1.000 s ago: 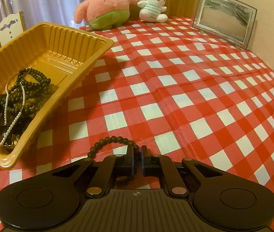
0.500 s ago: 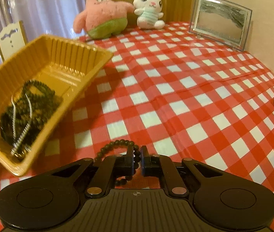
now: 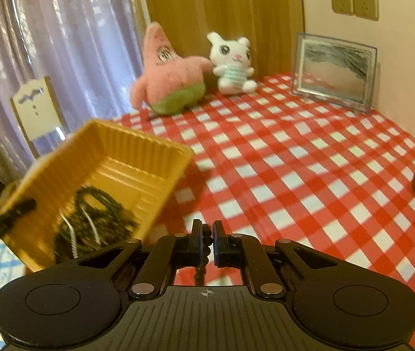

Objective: Organize jewelry
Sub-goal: 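Carry the bracelet over the orange tray and open the right gripper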

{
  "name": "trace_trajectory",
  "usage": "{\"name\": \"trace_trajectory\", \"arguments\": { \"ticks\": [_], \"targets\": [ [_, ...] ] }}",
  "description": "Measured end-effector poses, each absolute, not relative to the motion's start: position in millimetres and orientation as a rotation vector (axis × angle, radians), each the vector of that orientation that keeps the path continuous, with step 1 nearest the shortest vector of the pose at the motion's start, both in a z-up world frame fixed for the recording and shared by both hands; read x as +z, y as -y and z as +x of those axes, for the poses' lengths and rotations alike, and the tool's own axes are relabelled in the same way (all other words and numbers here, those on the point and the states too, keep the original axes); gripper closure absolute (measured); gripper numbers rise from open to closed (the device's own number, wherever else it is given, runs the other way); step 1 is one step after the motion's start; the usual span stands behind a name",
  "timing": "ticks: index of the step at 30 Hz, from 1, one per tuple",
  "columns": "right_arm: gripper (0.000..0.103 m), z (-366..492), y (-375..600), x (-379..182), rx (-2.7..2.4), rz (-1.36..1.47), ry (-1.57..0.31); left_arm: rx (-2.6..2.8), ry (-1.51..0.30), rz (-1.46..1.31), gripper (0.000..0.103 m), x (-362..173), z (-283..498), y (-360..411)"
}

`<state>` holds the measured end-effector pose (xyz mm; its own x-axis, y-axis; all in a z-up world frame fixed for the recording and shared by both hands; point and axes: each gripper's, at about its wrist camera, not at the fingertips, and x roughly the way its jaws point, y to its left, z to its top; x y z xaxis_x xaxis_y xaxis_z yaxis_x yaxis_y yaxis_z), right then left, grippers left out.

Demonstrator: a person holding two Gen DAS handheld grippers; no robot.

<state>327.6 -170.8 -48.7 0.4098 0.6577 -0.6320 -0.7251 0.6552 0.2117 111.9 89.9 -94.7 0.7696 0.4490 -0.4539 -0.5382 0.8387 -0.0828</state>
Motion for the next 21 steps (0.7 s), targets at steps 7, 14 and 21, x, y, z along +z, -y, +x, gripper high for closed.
{"name": "trace_trajectory", "arguments": {
  "ticks": [7,14,21],
  "targets": [
    [0.096,320.9,154.7,-25.5,0.95,-0.04,-0.727,0.54,-0.436,-0.214,0.097,-93.9,113.5,-89.1],
    [0.096,310.3,125.3,-15.4,1.047,0.02,-0.744,0.54,-0.436,-0.214,0.097,-93.7,113.5,-89.3],
    [0.096,295.7,87.7,-15.5,1.135,0.049,-0.775,0.54,-0.435,-0.214,0.097,-93.6,113.8,-89.1]
  ]
}}
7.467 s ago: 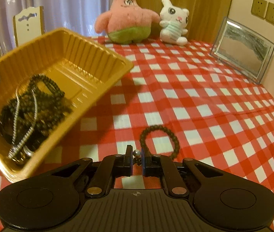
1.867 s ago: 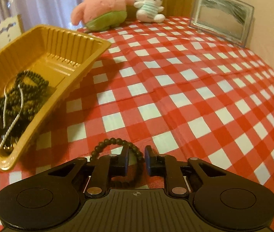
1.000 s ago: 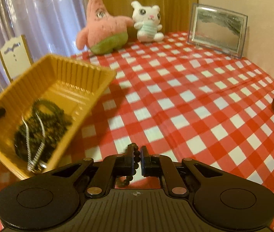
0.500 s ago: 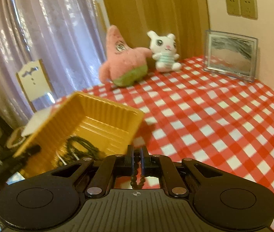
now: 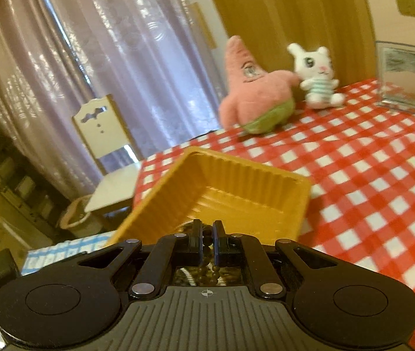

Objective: Organize jewelry
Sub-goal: 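Carry the bracelet over the orange tray and open the right gripper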

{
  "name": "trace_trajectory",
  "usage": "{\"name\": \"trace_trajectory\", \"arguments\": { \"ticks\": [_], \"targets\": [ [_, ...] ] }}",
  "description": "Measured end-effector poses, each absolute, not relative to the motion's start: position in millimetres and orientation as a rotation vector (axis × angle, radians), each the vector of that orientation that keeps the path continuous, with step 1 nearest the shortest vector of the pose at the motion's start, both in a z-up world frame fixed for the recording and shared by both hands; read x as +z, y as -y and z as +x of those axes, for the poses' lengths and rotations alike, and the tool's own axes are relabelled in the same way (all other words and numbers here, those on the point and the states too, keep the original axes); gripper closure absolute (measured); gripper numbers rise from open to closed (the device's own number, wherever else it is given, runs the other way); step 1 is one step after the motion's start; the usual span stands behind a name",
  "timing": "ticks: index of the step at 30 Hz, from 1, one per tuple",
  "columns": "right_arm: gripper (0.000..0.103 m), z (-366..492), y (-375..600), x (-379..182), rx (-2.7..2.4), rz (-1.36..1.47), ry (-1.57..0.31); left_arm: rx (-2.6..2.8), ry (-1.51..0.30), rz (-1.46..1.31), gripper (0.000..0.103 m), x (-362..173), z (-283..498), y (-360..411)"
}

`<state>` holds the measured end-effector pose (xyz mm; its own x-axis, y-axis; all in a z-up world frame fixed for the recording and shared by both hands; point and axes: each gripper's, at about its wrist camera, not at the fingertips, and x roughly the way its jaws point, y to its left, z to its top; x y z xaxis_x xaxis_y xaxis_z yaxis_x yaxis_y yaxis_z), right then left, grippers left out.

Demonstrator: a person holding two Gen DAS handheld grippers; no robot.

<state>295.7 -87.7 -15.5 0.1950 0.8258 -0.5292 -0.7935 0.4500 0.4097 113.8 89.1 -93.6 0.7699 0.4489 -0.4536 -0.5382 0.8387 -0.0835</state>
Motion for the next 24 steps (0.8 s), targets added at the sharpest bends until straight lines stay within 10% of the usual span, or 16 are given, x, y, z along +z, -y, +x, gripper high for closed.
{"name": "trace_trajectory", "arguments": {
  "ticks": [18,24],
  "targets": [
    [0.095,274.3,20.8,-41.1,1.213,0.039,-0.854,0.54,-0.435,-0.218,0.096,-93.5,114.3,-88.3],
    [0.078,279.8,34.7,-42.5,1.166,0.02,-0.844,0.542,-0.435,-0.222,0.096,-95.2,115.7,-87.7]
  ]
}}
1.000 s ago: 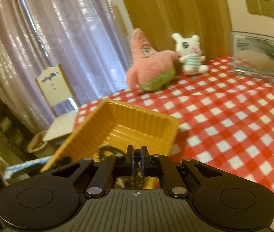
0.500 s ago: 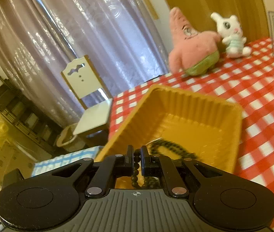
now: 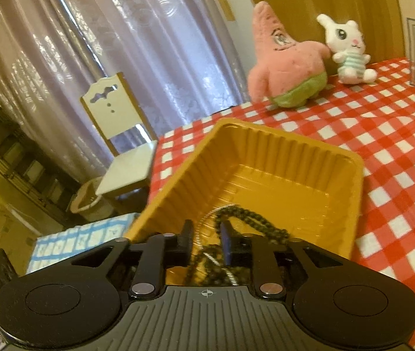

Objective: Organize jewelry
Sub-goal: 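Carry the bracelet over the orange tray and open the right gripper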

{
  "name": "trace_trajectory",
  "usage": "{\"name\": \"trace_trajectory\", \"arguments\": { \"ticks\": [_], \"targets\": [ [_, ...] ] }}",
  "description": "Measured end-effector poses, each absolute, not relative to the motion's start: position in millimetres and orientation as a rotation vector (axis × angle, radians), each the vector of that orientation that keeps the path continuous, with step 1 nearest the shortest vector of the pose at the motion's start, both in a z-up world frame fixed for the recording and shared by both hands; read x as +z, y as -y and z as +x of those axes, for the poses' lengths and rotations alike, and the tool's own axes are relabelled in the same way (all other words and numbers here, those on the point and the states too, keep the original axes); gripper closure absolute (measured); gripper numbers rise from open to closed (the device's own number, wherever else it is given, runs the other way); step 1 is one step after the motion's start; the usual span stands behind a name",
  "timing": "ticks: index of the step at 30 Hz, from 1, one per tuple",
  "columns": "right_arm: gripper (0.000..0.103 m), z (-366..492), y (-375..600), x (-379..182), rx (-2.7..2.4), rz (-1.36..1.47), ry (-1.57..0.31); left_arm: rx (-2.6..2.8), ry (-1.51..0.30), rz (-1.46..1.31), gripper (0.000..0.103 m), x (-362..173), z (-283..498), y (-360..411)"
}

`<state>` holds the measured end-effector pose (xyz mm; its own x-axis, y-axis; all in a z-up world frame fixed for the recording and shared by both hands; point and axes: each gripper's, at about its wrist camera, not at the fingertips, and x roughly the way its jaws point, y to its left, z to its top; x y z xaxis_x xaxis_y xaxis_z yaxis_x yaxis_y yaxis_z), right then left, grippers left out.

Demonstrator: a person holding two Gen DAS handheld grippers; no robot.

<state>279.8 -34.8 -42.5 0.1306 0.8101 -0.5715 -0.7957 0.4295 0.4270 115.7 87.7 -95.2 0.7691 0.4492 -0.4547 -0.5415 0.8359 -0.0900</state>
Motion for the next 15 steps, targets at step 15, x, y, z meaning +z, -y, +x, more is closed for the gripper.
{"name": "trace_trajectory", "arguments": {
  "ticks": [15],
  "targets": [
    [0.068,295.8,84.5,-58.1,1.005,-0.034,-0.84,0.55,-0.459,-0.248,0.096,-106.8,118.6,-98.6]
  ]
}}
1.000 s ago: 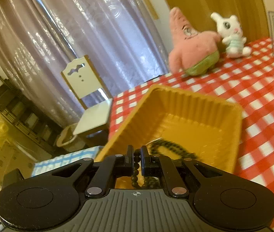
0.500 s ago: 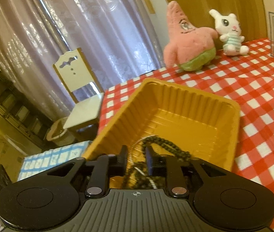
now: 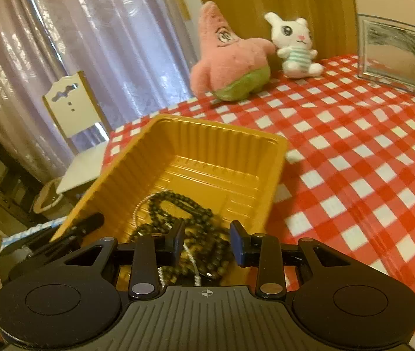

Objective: Organize jewelry
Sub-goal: 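Carry the bracelet over the orange tray and open the right gripper, then lower the orange tray onto the table and open the left gripper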

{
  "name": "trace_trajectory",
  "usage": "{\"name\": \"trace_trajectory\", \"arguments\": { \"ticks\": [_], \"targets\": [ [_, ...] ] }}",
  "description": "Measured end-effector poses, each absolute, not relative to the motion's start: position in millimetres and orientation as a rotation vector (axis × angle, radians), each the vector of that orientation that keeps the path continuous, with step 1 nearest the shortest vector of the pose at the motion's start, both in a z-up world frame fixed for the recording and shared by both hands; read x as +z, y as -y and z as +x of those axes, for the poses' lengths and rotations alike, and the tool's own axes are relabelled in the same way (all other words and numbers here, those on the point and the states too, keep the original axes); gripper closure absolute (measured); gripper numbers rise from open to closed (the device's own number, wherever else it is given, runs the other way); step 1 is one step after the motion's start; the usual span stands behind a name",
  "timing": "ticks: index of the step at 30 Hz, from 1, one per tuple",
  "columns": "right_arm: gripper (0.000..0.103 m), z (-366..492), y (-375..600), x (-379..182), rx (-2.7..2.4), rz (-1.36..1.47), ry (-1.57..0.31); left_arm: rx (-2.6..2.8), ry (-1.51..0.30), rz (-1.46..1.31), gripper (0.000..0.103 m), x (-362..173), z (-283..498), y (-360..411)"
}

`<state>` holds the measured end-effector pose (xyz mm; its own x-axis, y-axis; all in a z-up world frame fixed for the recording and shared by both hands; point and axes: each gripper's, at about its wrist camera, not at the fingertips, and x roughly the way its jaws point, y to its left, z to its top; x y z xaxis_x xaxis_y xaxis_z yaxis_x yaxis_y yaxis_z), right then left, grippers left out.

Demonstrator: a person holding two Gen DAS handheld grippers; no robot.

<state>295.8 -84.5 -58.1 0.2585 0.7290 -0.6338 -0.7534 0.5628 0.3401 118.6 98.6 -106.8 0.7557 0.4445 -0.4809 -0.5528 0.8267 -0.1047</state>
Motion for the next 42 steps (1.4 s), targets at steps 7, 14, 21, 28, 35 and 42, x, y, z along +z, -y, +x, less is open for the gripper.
{"name": "trace_trajectory", "arguments": {
  "ticks": [7,14,21,28,35,42],
  "targets": [
    [0.067,294.1,98.8,-61.7,0.973,-0.021,-0.855,0.544,-0.49,-0.276,0.094,-117.6,117.6,-108.9],
    [0.064,287.9,102.0,-63.5,0.961,-0.032,-0.86,0.539,-0.522,-0.313,0.093,-124.8,117.1,-116.6],
    [0.044,281.6,106.1,-61.7,0.945,-0.009,-0.849,0.535,-0.548,-0.336,0.065,-124.3,114.1,-117.7],
    [0.038,274.1,117.3,-59.0,0.902,0.023,-0.839,0.568,-0.56,-0.33,0.046,-112.7,102.2,-117.2],
    [0.036,258.4,137.6,-51.8,0.838,-0.029,-0.797,0.603,-0.525,-0.281,0.033,-71.1,78.9,-99.9],
    [0.035,237.2,161.2,-50.3,0.82,-0.042,-0.809,0.575,-0.527,-0.208,0.019,-39.2,69.9,-53.9]
  ]
}}
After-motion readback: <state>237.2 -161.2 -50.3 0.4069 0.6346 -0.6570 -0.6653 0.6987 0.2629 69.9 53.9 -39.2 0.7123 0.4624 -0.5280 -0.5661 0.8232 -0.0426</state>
